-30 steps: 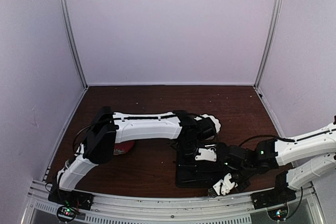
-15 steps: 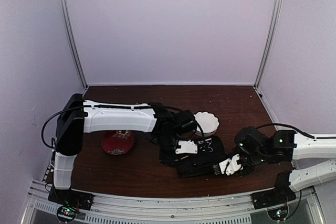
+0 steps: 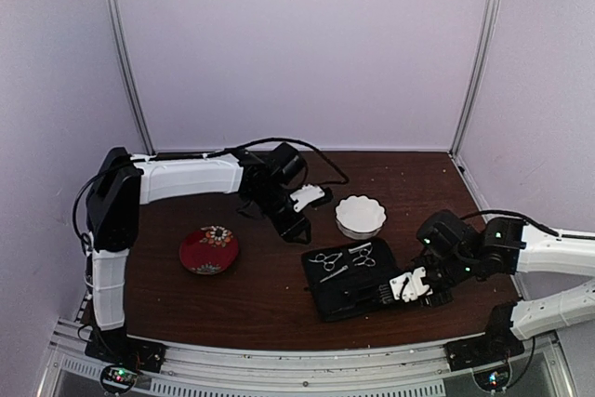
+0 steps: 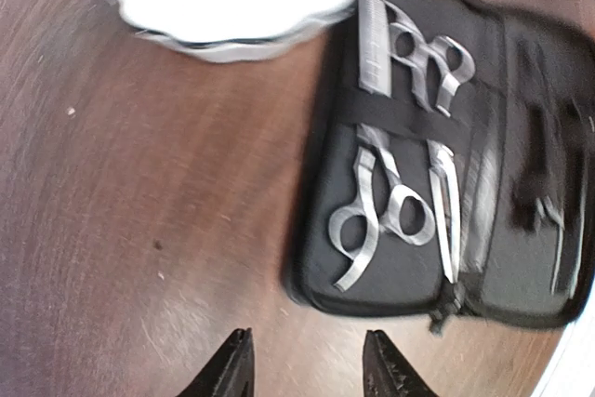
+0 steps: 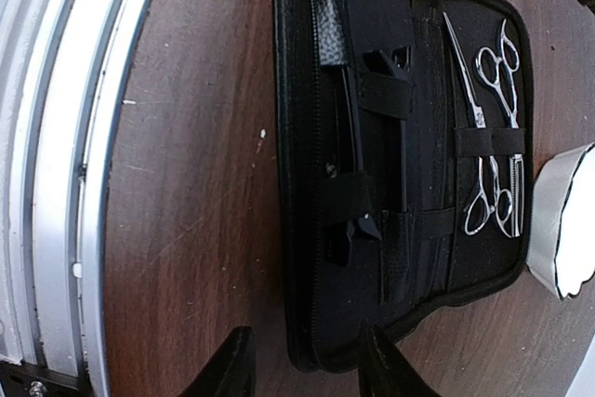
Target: Sort the hair-cutting tools
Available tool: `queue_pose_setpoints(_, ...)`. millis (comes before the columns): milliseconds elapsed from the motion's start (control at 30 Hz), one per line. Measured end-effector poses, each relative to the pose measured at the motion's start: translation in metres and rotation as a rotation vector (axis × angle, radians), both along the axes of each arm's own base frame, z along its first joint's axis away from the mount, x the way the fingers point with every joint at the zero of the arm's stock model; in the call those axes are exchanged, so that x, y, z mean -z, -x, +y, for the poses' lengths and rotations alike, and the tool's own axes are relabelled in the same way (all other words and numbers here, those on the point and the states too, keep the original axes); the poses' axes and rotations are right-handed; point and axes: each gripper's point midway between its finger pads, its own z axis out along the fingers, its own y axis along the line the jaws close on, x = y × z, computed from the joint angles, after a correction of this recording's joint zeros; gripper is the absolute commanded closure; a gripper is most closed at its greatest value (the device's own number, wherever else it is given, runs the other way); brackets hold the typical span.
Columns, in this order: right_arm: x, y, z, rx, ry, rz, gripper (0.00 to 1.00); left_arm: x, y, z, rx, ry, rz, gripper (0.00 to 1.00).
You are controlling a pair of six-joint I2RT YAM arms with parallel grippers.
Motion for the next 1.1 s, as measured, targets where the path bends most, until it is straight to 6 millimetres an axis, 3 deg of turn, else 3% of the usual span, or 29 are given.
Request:
queue_pose_setpoints(100,-0.004,0.003,0.003,0.001,-0.016,0.019,0.63,0.012,-0.014,-0.003,-0.068,0.026,0.045,0.59)
queue_pose_setpoints(367,0.0,0.0,0.007,0.052,-0.026,0.05,0.64,0.045,-0.012,-0.026,-0.086,0.034,0.137,0.68)
queue_pose_setpoints(633,0.003,-0.003,0.011,0.072,-0.024,0.062,0.66,0.057,-0.021,-0.026,-0.107,0.0,0.112,0.82)
queue_pose_setpoints(1100,-0.001,-0.007,0.016,0.091,-0.053,0.054,0.66,0.062,-0.02,-0.025,-0.1,-0.013,0.109,0.68)
